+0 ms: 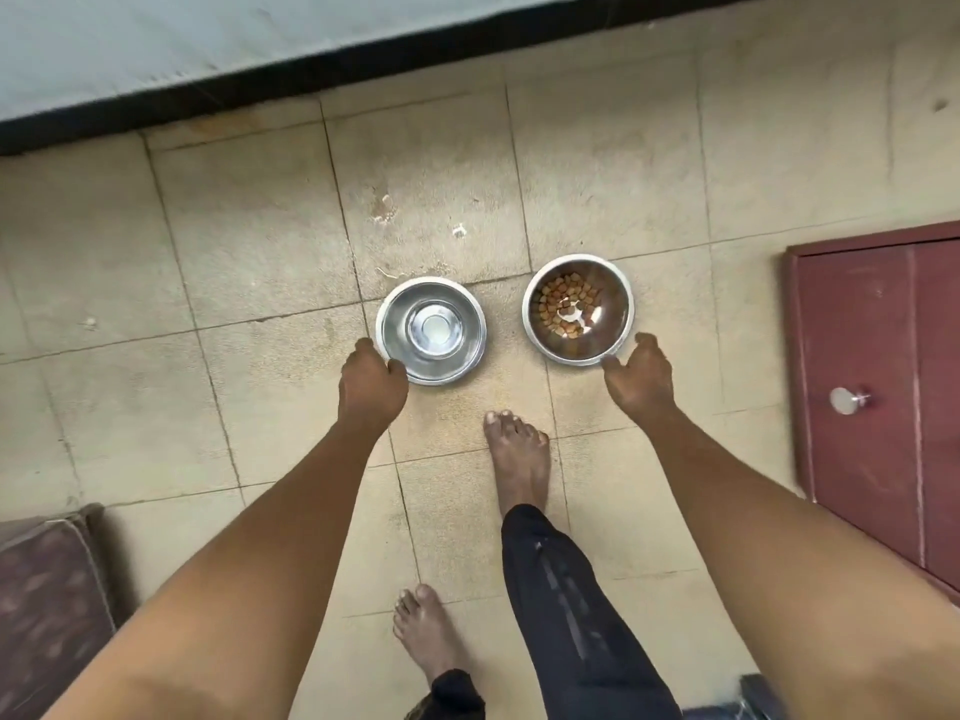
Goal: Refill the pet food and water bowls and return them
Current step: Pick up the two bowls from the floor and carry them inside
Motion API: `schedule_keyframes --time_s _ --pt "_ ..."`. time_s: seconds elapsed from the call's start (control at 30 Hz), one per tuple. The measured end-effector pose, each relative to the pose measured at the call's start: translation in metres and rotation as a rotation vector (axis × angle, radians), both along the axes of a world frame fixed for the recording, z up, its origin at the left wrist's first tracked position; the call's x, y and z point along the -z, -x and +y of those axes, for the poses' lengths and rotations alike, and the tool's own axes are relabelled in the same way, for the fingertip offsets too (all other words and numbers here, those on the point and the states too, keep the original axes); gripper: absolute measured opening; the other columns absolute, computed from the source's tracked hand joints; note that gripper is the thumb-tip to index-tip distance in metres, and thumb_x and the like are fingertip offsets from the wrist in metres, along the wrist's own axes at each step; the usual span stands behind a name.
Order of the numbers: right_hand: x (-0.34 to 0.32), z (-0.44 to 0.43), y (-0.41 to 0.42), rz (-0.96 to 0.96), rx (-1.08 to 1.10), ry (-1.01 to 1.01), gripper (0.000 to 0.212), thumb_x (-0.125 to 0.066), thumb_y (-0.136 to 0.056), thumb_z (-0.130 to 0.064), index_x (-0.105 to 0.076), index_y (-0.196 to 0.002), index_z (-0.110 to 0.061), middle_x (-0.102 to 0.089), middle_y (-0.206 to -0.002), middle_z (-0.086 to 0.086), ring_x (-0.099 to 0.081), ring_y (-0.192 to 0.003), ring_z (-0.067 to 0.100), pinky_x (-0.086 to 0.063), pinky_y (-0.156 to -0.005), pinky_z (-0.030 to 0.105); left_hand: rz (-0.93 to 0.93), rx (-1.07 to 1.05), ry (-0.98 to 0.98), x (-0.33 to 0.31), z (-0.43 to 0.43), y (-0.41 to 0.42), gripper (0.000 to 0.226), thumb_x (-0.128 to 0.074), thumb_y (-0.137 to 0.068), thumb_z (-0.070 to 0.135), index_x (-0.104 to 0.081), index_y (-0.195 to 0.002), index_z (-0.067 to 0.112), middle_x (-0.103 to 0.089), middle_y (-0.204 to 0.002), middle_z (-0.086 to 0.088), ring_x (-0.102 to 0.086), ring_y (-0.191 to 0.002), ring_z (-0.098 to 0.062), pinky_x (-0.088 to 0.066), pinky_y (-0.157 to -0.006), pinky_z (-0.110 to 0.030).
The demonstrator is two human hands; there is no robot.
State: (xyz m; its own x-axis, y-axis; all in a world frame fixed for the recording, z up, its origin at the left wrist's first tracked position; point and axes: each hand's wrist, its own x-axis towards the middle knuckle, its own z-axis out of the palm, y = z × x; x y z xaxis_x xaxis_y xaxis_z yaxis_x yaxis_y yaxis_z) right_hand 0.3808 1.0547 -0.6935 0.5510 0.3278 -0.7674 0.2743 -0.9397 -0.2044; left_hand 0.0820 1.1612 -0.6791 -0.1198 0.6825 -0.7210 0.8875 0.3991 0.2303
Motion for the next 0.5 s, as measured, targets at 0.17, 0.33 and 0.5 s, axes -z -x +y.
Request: schedule_keyframes --time_s 0.17,0.33,0.5 --pt "0.059 0.012 -0.017 -0.011 0.168 0.063 0.062 -0.071 -0.095 -0.027 -0.044 -0.139 0.007 -0.059 -0.136 0.028 -0.060 -0.125 0.045 -0.054 -0.099 0.047 0.053 -0.229 0.100 0.065 0.008 -0.001 0.038 -0.053 -0.097 0.013 -0.048 -0.128 -0.008 -0.060 -0.125 -0.029 -0.060 -0.114 -0.046 -0.048 -0.082 -0.041" --pt "0.089 0.017 -0.029 0.077 0.314 0.073 0.042 -0.073 -0.090 -0.017 -0.062 -0.125 0.004 -0.070 -0.121 0.022 -0.075 -0.101 0.036 -0.065 -0.086 0.052 0.027 -0.462 0.130 0.105 0.019 0.006 0.035 -0.051 -0.092 0.005 -0.056 -0.124 -0.006 -0.065 -0.120 -0.027 -0.071 -0.096 -0.042 -0.061 -0.086 -0.049" --pt "0.101 0.016 -0.025 0.070 0.406 0.019 0.015 -0.070 -0.092 -0.014 -0.069 -0.103 -0.003 -0.074 -0.112 0.022 -0.073 -0.077 0.030 -0.061 -0.057 0.037 0.042 -0.423 0.112 0.121 0.022 0.012 0.028 -0.049 -0.089 -0.002 -0.068 -0.109 -0.002 -0.069 -0.096 -0.024 -0.066 -0.069 -0.034 -0.064 -0.078 -0.050"
